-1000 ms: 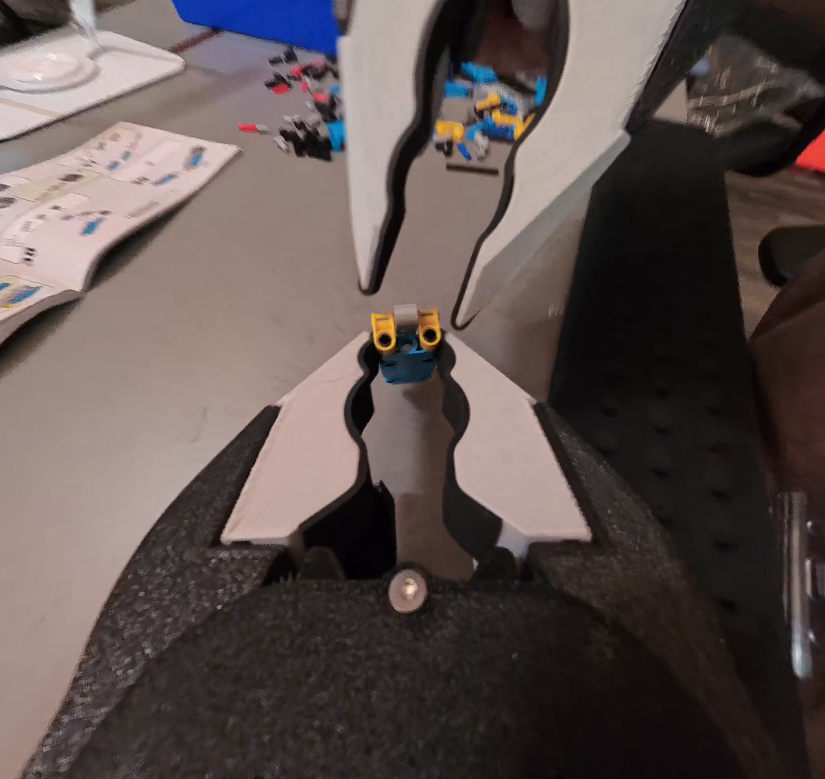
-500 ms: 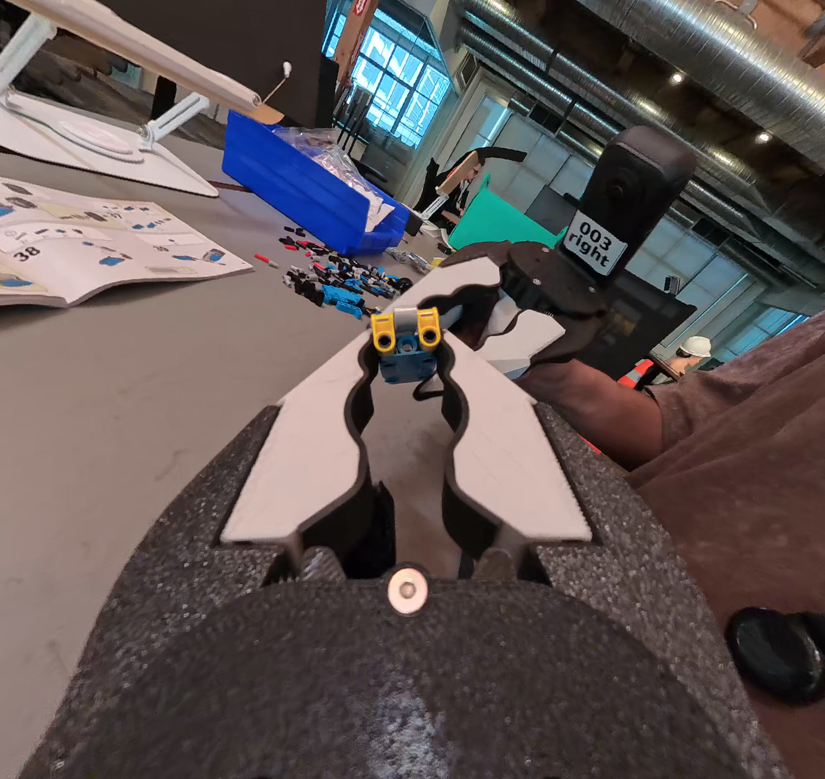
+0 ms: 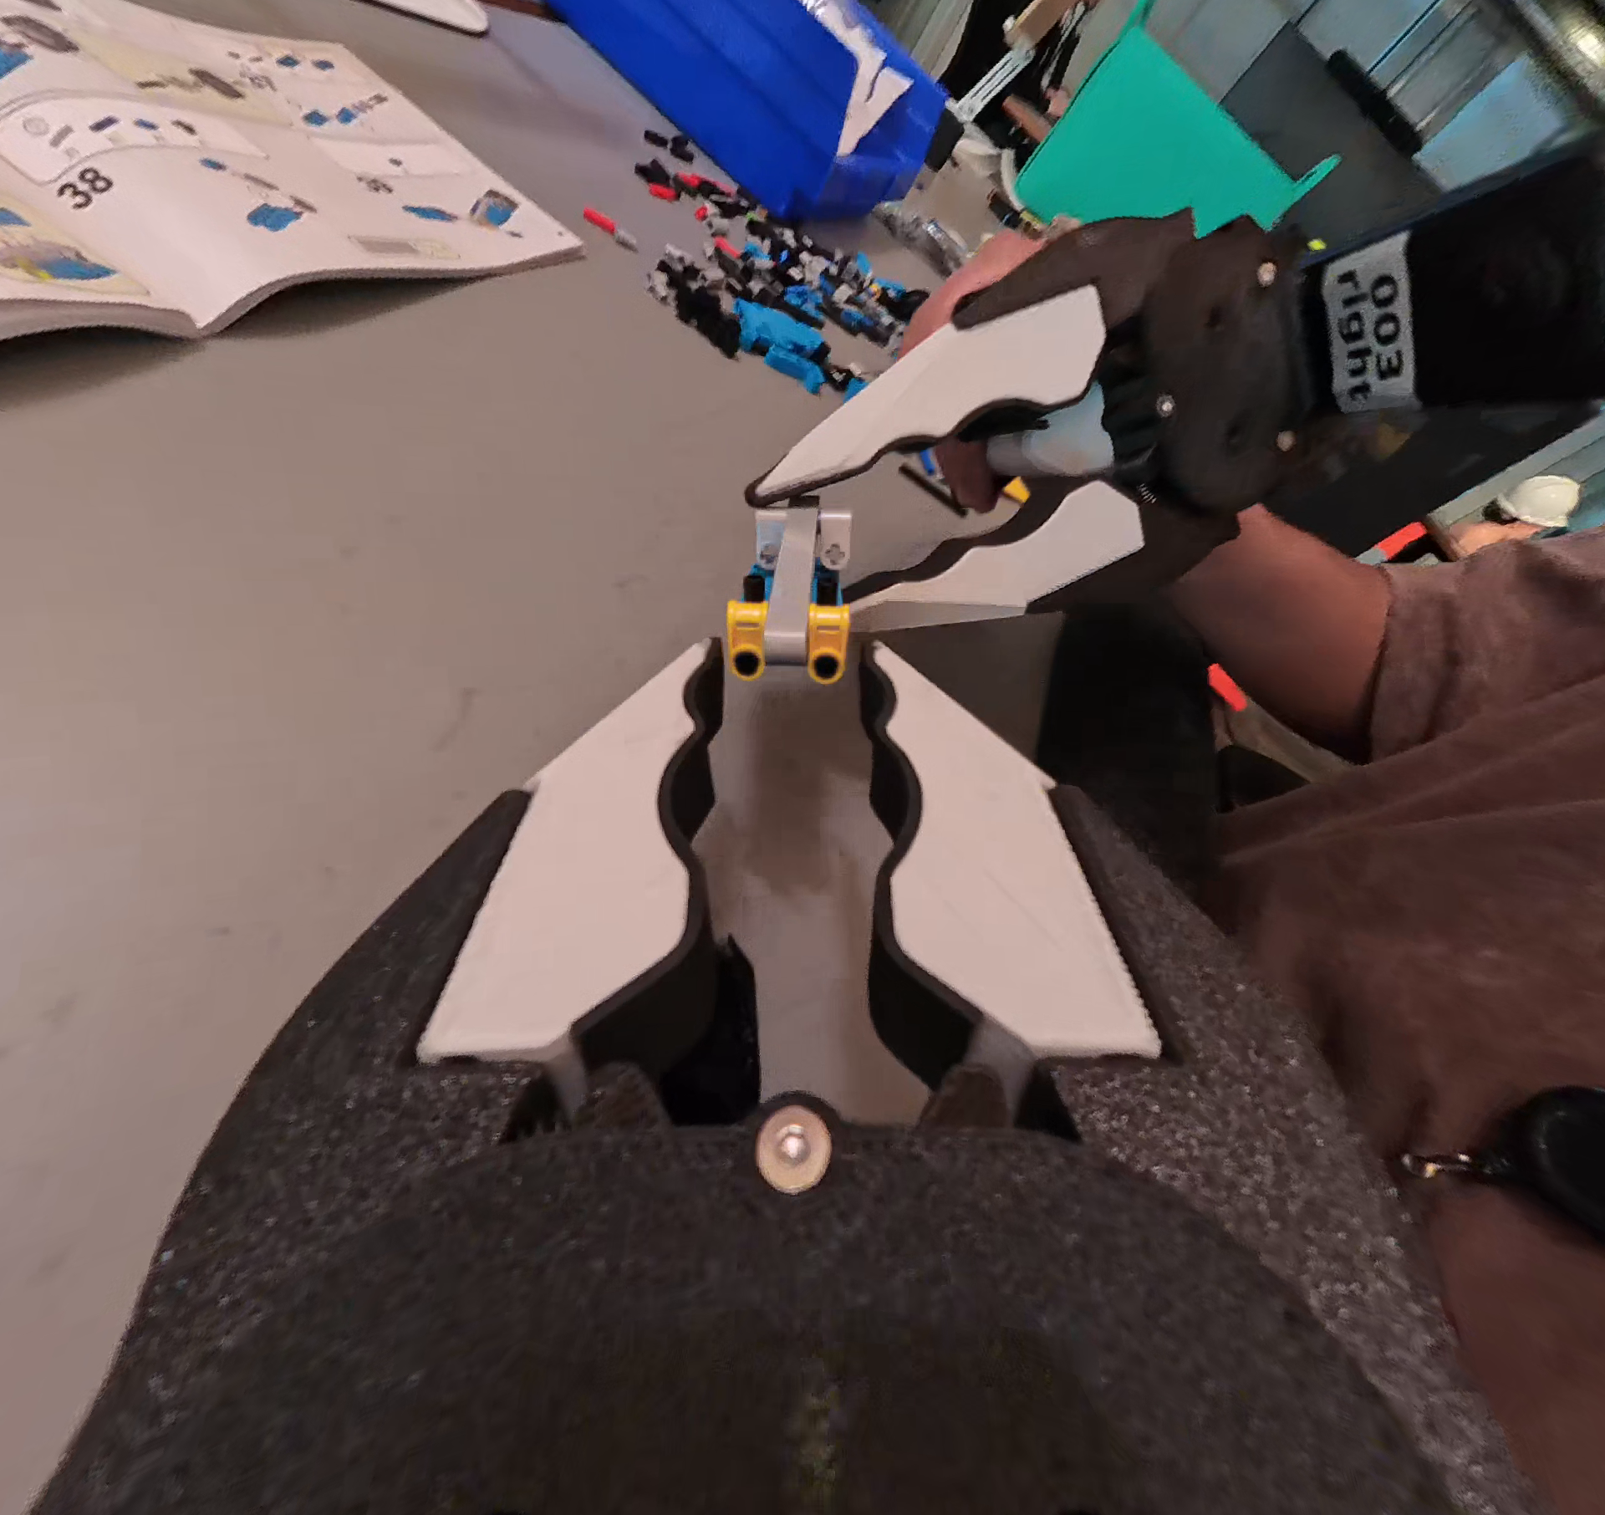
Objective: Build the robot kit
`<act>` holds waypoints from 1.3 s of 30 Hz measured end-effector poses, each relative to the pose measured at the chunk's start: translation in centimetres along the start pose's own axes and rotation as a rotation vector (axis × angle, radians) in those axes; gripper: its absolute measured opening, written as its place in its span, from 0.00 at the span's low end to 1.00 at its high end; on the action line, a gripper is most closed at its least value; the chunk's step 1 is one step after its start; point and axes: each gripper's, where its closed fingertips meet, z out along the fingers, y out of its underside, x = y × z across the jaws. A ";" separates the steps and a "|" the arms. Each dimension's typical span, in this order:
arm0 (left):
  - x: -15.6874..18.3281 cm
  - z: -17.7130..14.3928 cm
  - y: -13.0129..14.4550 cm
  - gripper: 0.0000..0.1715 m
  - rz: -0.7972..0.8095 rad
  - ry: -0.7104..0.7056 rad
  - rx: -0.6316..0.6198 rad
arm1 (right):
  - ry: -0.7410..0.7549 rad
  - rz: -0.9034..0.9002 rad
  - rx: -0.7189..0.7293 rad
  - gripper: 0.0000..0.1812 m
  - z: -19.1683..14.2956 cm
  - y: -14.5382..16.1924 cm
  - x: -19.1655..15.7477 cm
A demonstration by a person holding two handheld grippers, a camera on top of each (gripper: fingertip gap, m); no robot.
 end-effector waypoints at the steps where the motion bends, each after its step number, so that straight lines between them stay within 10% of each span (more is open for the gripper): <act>1: -0.5 0.0 0.2 0.20 -0.006 -0.023 -0.014 | 0.009 -0.026 -0.013 0.17 0.4 0.5 0.0; 14: -3.0 0.6 1.6 0.15 0.147 -0.130 -0.194 | 0.045 -0.134 -0.034 0.17 2.9 2.2 -0.7; 22: -6.3 0.1 0.6 0.15 0.174 -0.287 -0.185 | 0.175 0.099 0.085 0.25 1.6 1.4 4.5; 27: -9.2 -0.5 -0.1 0.15 0.198 -0.430 -0.205 | 0.222 0.583 0.180 0.25 2.1 2.3 11.9; 32: -11.7 -2.1 -0.9 0.15 0.185 -0.501 -0.204 | -0.124 1.157 0.515 0.20 2.0 1.5 12.2; 39: -13.8 -3.4 -0.2 0.15 0.239 -0.512 -0.317 | 0.031 1.007 0.424 0.19 0.7 4.0 12.7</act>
